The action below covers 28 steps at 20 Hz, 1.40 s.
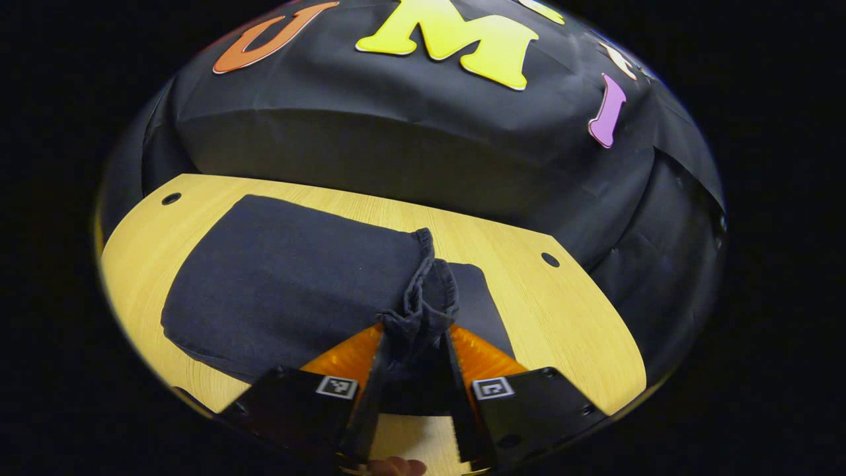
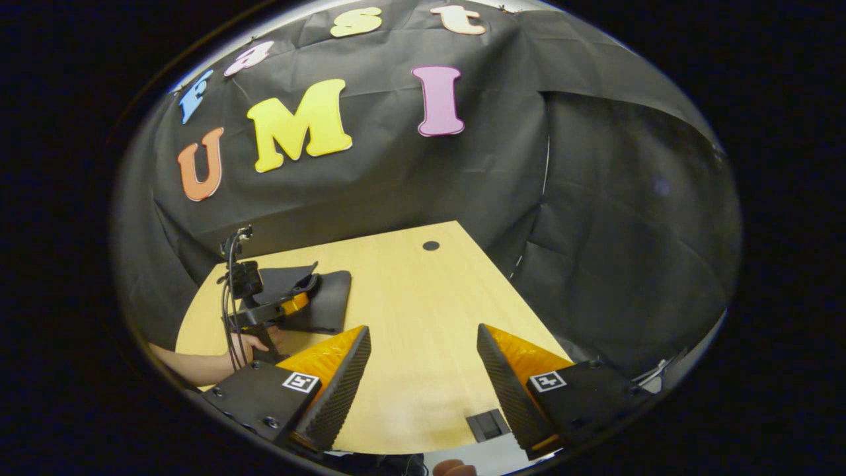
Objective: Grasp the waist and the cuffs of the jeans and fold them to make the two legs overlap; first hold the waist and fold one-third of the jeans toward the cuffs, then hold the cuffs and fold the remaining one-third in the same direction to finish folding.
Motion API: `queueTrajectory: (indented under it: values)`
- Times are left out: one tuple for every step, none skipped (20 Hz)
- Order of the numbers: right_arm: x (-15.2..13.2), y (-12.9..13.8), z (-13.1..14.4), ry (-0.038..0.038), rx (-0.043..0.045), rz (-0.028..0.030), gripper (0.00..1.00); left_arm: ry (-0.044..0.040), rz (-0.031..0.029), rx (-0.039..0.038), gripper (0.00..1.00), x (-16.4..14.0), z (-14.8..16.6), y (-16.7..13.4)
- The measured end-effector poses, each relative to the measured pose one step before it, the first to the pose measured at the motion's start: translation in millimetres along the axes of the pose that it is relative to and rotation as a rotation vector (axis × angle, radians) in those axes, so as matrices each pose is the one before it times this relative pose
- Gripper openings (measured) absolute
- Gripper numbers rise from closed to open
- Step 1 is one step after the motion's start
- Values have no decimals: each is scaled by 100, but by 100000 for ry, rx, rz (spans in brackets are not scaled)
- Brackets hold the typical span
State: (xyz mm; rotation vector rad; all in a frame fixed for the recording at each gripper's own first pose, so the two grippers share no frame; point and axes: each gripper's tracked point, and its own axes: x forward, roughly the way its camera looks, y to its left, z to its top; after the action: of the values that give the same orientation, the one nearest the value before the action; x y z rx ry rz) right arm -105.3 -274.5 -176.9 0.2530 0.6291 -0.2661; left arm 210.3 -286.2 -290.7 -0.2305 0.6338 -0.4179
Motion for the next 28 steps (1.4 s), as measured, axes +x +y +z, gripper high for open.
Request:
queueTrajectory:
  values:
    - [11, 283, 161, -318, -279, 503, 98, 58, 276, 1278, 60, -725, 237, -430]
    - [87, 480, 98, -308, -333, 963, 99, 364, -583, 1511, 80, -996, 29, -384]
    - [-65, 467, 251, -513, -560, 775, 98, 324, -1347, 849, 100, 321, -76, -357]
    - [-93, 540, 318, -1074, -833, 1035, 99, -139, -1586, -73, 100, -454, 182, -362]
    - [0, 580, 477, -1372, -1181, 800, 98, -356, -1279, -128, 100, -864, 476, -256]
    - [186, 644, 341, -1268, -1200, 1123, 99, -1357, -152, 416, 100, -1092, 743, 47]
    - [61, 883, 498, -1301, -955, 1493, 99, -1718, -759, 89, 100, -1105, 983, -13]
    - [213, 846, 599, -1546, -1055, 1279, 99, -1629, -460, 346, 100, -1363, 1090, -4]
    - [266, 1140, 823, -2264, -1913, 1556, 99, -2488, -219, 1123, 100, -1440, 1368, 142]
    - [277, 1249, 711, -2270, -2481, 1601, 99, -3461, -154, 1210, 100, -1438, 1737, 205]
    - [304, 1459, 1075, -2981, -2848, 1944, 98, -3503, 85, 1027, 100, -1439, 1690, 197]
    - [444, 1667, 1231, -3100, -2244, 2502, 99, -3287, 1701, 1452, 100, -1596, 1931, 618]
    - [444, 1678, 1285, -3338, -1455, 2635, 98, -3600, 1889, 896, 100, -1468, 2252, 703]
    - [356, 1293, 1140, -2985, -1196, 1476, 98, -3668, 1981, 846, 100, -1305, 2010, 724]
    - [432, 1427, 1560, -4174, -1250, 1397, 99, -3714, 2470, 1422, 100, -1413, 1817, 1133]
    - [301, 1085, 1466, -4338, -1207, 473, 99, -3463, 3364, 1807, 100, -1292, 1822, 1281]
    - [306, 904, 1560, -4455, -678, -476, 98, -3467, 2721, 1635, 99, -1289, 1829, 1255]
    - [300, 1186, 1129, -3607, -959, 893, 99, -3400, 2062, 1216, 99, -1128, 1774, 1102]
    - [329, 1101, 1190, -3719, -634, 300, 98, -3081, 1892, 742, 100, -1186, 1419, 1013]
    - [242, 778, 811, -3088, -488, -129, 99, -3086, 1522, 977, 99, -1195, 1520, 878]
    - [154, 778, 646, -2412, 21, -117, 99, -2896, 1995, 1159, 99, -1067, 1267, 1031]
    - [191, 821, 439, -1834, 264, 28, 99, -2758, 1734, 2126, 99, -1001, 1163, 771]
    - [6, 631, 292, -1406, 3, 77, 98, -2447, 2193, 2719, 99, -1080, 742, 952]
    - [-124, 684, 182, -1366, -557, 537, 98, -1609, 1864, 2100, 90, -878, 556, 1398]
    - [-122, 450, 135, -987, -1076, -651, 98, -965, 1511, 1180, 99, -1073, 349, 840]
    - [-187, 65, 14, -1134, -512, -1239, 98, -454, 1044, -229, 100, -999, 178, 355]
    - [-283, 550, 106, -883, -216, 99, 97, -837, 772, -452, 99, -750, 93, 100]
    - [-177, 888, -25, -579, 126, 1083, 98, -406, 858, -152, 99, -693, 190, 195]
